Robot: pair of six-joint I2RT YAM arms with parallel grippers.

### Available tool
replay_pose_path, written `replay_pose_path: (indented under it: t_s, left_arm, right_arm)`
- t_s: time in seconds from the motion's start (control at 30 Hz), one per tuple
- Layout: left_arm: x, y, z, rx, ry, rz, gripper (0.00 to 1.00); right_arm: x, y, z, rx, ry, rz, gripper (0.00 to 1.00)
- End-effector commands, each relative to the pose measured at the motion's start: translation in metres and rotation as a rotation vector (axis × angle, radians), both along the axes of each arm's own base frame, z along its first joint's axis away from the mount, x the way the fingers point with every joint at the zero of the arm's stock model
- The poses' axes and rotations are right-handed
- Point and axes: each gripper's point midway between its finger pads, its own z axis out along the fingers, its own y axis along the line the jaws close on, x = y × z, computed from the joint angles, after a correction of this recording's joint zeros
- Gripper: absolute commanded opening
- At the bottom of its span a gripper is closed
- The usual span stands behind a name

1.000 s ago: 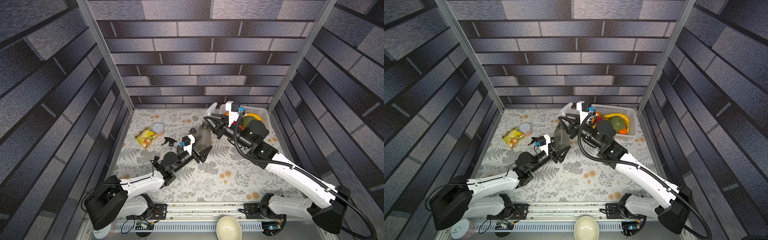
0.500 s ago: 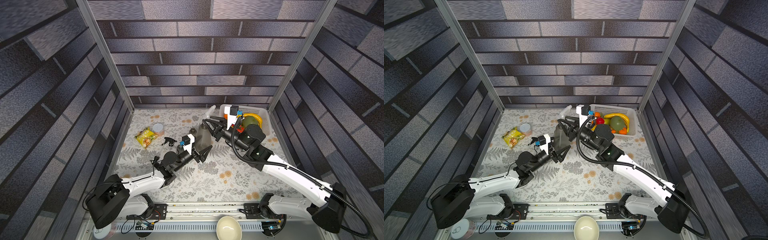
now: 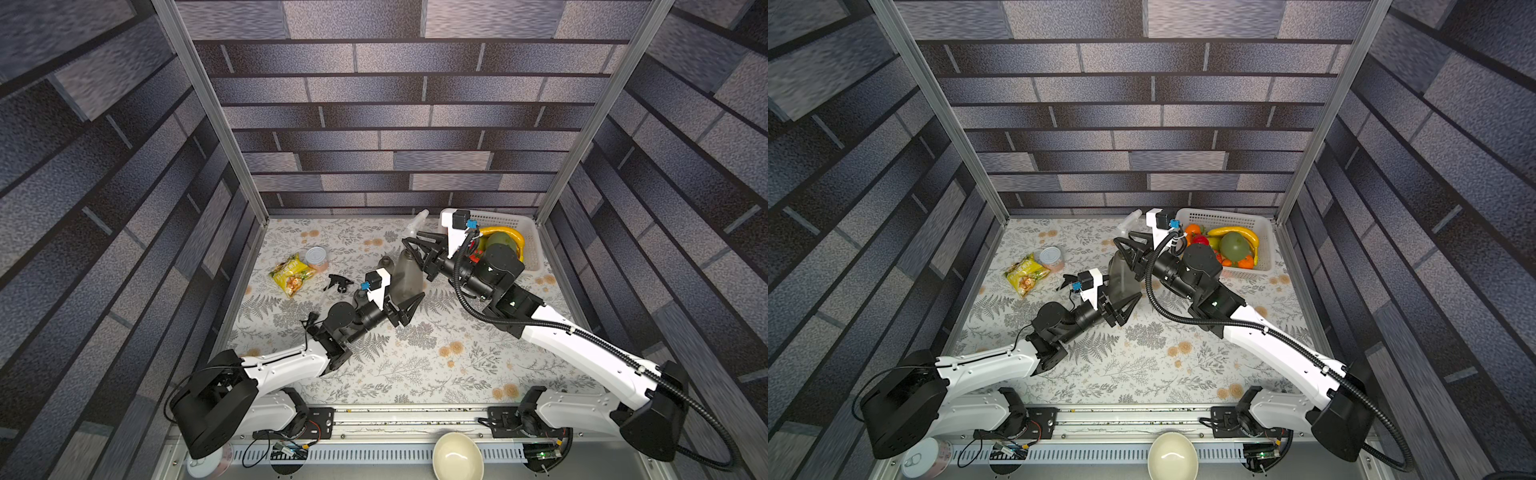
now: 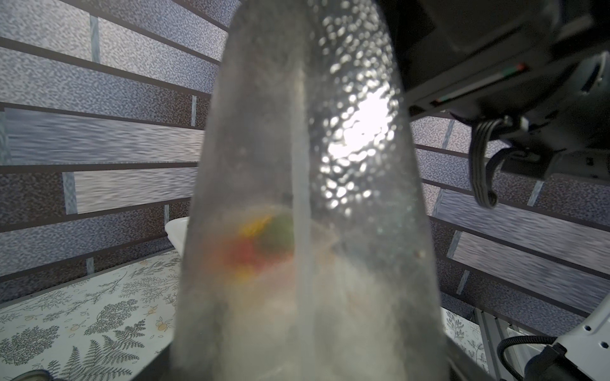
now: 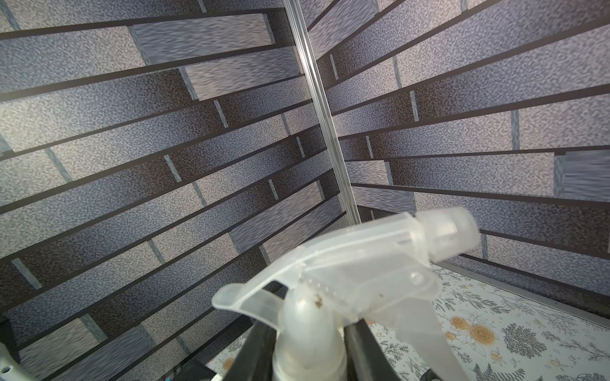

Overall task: Attach spray nozzles to spray bottles
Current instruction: Insert the spray nozzle into the spray bottle.

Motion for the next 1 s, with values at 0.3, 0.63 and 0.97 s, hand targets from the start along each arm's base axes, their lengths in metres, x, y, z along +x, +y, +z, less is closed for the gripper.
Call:
replay_pose_path:
  t_s: [0.3, 0.63, 0.97]
  left_arm:
    - [-0.005, 0.012, 0.036, -0.072, -0.076, 0.012, 0.84]
    - [-0.005, 0.013, 0.044, -0.086, -0.088, 0.007, 0.84]
    - [0.008, 0.018, 0.056, -0.09, -0.09, 0.051, 0.84]
  right_arm:
    - [-0.017, -0.003, -0.009, -0.019, 0.028, 0.045, 0.32]
    - [-0.017, 0.006, -0.03, -0.005, 0.097, 0.096, 0.32]
    - [-0.012, 0.002, -0.059, -0.102, 0.097, 0.044, 0.32]
